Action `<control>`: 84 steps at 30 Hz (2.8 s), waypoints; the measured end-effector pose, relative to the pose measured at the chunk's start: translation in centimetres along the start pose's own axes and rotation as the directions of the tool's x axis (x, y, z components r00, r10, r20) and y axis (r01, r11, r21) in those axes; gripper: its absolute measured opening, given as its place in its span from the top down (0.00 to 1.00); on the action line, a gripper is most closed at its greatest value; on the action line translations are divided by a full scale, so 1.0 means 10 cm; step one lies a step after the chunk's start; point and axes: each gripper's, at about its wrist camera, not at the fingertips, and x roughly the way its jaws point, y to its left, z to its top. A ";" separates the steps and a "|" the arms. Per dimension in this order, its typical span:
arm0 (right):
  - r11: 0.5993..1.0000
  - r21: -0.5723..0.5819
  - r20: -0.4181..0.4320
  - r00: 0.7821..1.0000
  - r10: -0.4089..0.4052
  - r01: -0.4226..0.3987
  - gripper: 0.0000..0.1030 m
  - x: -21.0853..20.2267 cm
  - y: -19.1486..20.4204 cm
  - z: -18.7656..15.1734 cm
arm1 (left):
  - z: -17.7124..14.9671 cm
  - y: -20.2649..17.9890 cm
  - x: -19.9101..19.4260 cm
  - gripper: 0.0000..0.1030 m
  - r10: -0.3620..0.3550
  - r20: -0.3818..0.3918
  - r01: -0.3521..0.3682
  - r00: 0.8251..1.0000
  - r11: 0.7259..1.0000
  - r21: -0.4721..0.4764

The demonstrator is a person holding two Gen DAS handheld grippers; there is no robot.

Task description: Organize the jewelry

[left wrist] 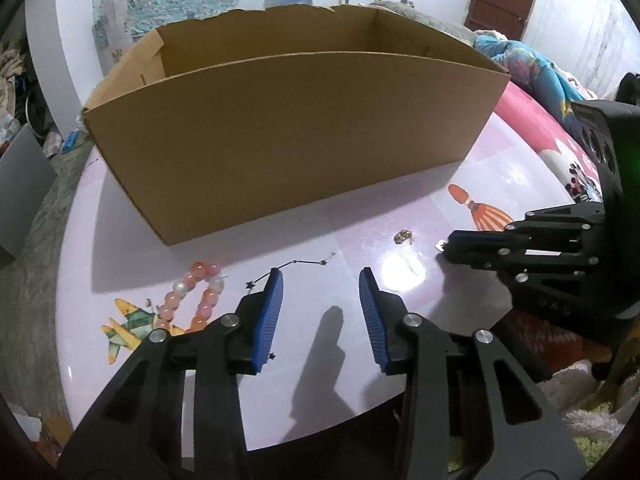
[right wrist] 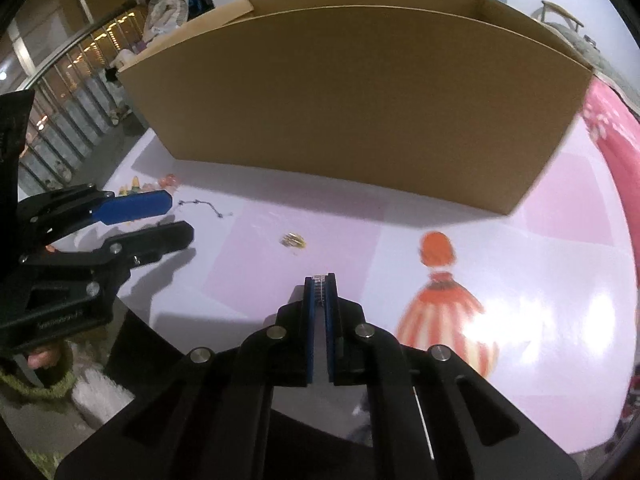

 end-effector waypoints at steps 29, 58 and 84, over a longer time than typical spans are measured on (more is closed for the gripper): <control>1.000 -0.010 0.053 0.998 -0.026 0.026 0.76 -0.09 -0.24 -0.07 | 0.31 -0.41 0.34 0.66 0.036 -0.111 -0.029 0.993 0.997 0.065; 0.996 -0.007 0.055 0.994 -0.094 0.094 0.88 -0.02 -0.22 0.02 | 0.29 -0.45 0.44 0.66 0.057 -0.159 -0.051 0.986 0.998 0.040; 0.998 0.066 0.075 0.997 0.007 -0.012 0.77 -0.09 -0.44 -0.07 | 0.31 -0.47 0.46 0.64 0.084 -0.165 -0.077 0.983 0.996 0.052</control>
